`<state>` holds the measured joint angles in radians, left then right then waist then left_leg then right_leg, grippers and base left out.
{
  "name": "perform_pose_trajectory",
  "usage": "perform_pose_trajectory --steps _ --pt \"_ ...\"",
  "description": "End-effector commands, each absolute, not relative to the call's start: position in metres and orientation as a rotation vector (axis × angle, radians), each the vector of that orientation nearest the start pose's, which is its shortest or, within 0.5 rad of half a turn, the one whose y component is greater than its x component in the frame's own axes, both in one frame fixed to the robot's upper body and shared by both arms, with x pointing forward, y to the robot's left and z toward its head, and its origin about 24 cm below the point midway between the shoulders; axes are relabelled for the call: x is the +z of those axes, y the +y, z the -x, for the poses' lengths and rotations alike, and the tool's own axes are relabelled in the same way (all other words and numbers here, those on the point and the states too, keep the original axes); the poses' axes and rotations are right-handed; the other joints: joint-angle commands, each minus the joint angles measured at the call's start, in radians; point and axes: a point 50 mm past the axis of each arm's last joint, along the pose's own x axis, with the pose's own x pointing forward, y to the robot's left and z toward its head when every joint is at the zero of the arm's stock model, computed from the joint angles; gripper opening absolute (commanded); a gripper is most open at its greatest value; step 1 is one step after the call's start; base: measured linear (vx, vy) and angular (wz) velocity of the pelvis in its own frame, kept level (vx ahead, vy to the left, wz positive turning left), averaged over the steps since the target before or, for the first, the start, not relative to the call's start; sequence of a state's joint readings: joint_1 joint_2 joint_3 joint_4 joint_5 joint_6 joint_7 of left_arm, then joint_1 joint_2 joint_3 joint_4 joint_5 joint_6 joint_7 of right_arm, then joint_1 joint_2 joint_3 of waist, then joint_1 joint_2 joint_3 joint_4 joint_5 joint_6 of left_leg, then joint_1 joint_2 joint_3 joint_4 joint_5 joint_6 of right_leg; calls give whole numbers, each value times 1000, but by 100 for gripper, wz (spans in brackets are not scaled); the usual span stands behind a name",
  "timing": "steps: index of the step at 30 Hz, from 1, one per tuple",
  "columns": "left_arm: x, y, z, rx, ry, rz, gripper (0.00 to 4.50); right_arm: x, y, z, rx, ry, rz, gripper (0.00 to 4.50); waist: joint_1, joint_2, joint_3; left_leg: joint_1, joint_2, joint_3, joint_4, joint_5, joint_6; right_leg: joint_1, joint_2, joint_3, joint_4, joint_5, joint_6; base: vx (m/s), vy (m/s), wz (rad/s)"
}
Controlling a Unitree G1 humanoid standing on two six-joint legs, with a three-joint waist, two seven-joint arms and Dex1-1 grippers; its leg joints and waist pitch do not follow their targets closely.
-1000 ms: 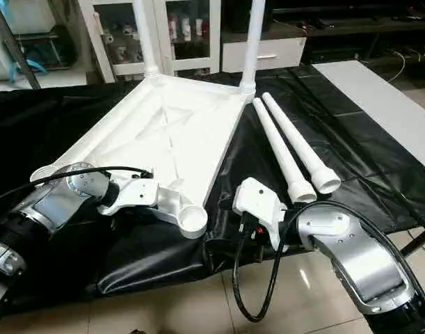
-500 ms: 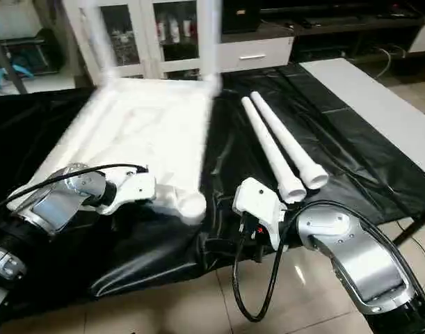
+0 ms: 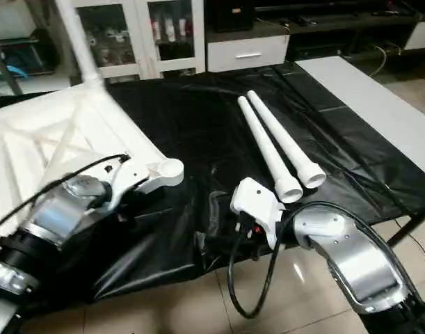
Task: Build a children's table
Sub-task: Rotate table base
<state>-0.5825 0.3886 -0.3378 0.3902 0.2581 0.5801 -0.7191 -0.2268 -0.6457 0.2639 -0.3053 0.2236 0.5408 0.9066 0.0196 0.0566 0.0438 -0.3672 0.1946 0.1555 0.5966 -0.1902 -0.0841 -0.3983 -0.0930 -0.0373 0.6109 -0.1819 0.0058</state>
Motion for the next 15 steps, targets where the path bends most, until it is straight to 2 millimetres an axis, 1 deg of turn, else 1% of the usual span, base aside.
perform_pose_trajectory --steps 1,2,4,9,10,11,12,13,14,15 --pt "38 157 -324 -638 713 -668 13 100 -147 -250 1118 333 430 396 10 -18 -56 3 12 4 -71 -247 42 44 -27 22 -87 -302 -193 0 0 0" --pt "37 155 -323 -635 711 -671 13 100 -147 -252 1105 328 434 396 12 -15 -57 3 13 4 -71 -245 40 44 -28 23 -86 -302 -189 0 0 0" --pt "37 151 -322 -626 702 -670 10 100 -148 -255 1073 320 438 396 16 -15 -58 2 14 3 -71 -234 39 43 -27 23 -85 -285 -183 0 0 0" --pt "39 143 -323 -608 656 -647 8 100 -150 -264 980 304 425 396 19 -15 -60 1 11 5 -69 -215 41 42 -26 24 -83 -242 -191 0 0 0" --pt "39 143 -324 -582 644 -645 8 99 -152 -270 922 300 413 396 20 -15 -61 0 10 5 -68 -206 42 42 -25 24 -83 -228 -191 0 0 0" --pt "39 143 -324 -580 644 -644 41 99 -152 -270 917 300 412 396 19 -14 -62 0 9 5 -68 -205 42 43 -26 23 -82 -223 -196 0 0 0" --pt "39 144 -324 -577 650 -643 41 99 -153 -272 901 296 413 396 20 -15 -63 0 9 4 -68 -202 42 44 -25 22 -81 -217 -195 0 0 0" --pt "36 152 -324 -563 670 -678 61 99 -153 -274 875 288 394 396 19 -13 -61 -1 9 4 -70 -207 41 43 -25 22 -81 -220 -191 0 0 0" --pt "36 154 -325 -558 671 -686 61 98 -153 -274 873 287 393 396 19 -12 -61 -1 9 3 -70 -212 40 43 -25 22 -82 -225 -188 0 0 0" --pt "35 157 -325 -551 673 -698 84 98 -152 -274 870 285 391 396 19 -12 -62 -1 8 3 -70 -216 40 44 -24 21 -82 -227 -186 0 0 0"
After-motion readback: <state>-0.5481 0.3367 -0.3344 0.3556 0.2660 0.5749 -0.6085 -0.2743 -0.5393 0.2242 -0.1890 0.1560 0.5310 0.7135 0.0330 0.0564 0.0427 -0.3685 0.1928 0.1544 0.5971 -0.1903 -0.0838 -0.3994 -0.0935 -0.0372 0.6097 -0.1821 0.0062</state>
